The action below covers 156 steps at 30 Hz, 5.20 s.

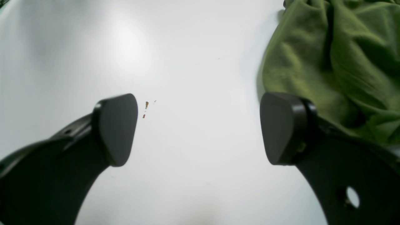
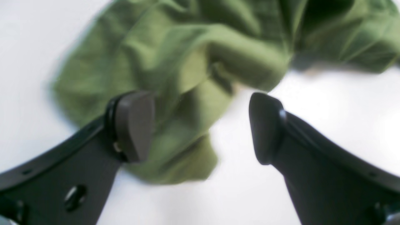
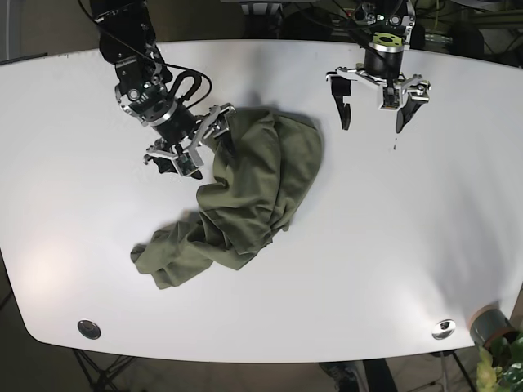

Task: Fold the T-shirt properly
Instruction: 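Lift the grasped shirt edge with the right gripper, shaking it loose, then raise the shirt high with the right gripper, letting it hang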

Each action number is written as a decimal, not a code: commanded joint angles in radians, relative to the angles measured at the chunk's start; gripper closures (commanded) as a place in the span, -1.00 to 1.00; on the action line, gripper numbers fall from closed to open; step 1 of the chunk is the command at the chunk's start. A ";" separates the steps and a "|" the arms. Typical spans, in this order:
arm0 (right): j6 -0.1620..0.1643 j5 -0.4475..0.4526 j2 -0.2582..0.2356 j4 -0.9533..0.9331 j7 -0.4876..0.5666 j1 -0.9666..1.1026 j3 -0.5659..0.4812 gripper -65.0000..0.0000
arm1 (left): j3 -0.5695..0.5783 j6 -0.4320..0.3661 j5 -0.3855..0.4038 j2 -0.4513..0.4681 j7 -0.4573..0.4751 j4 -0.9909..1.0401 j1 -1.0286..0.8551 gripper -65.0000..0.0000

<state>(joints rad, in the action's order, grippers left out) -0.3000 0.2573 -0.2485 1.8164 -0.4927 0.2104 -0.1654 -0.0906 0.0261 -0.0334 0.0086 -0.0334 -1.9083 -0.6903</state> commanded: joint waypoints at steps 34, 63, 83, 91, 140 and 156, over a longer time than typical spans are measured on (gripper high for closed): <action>-0.014 0.319 0.022 -0.200 -0.059 0.022 -0.020 -0.39 | -0.002 -0.002 -0.001 0.003 0.028 -0.012 -0.006 -0.80; -0.012 0.124 -0.061 0.205 -0.071 0.033 -0.018 0.93 | 0.053 -0.002 0.008 0.037 0.028 -0.012 0.030 -0.80; -0.023 0.063 -0.061 0.208 -0.323 -0.719 -0.029 0.93 | 0.170 -0.002 0.002 0.043 0.028 -0.015 0.017 -0.80; -0.074 0.056 -0.064 0.196 -0.358 -0.972 -0.081 0.92 | 0.188 -0.002 0.007 0.037 0.028 -0.015 0.021 -0.80; -0.136 0.050 -0.062 -0.091 -0.433 -1.516 -0.164 0.92 | 0.406 -0.004 0.007 0.035 0.028 0.255 0.452 -0.82; -0.136 0.050 -0.056 -0.091 -0.429 -1.516 -0.165 0.92 | 0.458 -0.002 0.008 -0.077 0.028 0.642 0.791 -0.82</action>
<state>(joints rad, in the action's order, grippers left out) -0.4458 0.3141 -0.3046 1.7191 -0.9520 -1.2652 -0.3401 0.3660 0.0204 -0.0273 -0.0463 -0.0380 -1.2724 0.0681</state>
